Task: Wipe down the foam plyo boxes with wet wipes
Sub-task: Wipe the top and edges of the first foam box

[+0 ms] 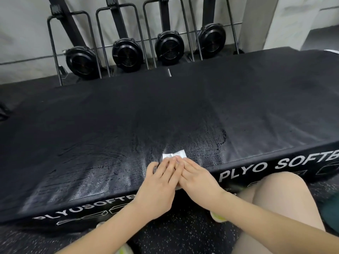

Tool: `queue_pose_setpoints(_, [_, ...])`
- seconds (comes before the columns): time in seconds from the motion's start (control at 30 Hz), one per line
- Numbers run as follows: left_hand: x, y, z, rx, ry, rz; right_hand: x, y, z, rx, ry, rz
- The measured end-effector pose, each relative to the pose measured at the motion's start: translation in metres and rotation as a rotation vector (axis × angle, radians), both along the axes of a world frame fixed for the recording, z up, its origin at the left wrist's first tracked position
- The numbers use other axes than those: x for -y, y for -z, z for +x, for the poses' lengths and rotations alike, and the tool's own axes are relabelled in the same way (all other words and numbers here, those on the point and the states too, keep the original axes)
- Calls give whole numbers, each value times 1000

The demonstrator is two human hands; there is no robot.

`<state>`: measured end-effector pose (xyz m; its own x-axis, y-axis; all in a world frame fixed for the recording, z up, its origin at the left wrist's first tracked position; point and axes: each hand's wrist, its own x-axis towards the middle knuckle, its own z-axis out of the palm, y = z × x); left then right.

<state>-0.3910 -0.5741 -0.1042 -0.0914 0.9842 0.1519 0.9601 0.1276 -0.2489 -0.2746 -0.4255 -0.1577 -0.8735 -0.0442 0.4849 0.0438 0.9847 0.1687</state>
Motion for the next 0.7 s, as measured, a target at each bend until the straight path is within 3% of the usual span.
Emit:
queue_pose_setpoints(0.33, [-97, 6, 64, -11, 133, -35, -89, -9, 89, 24, 27, -111])
queue_pose_setpoints(0.53, [-132, 2, 90, -17, 76, -66, -117, -25, 108, 117, 42, -173])
queue_pose_setpoints(0.7, [-123, 6, 76, -43, 83, 24, -125, -51, 100, 268, 102, -467])
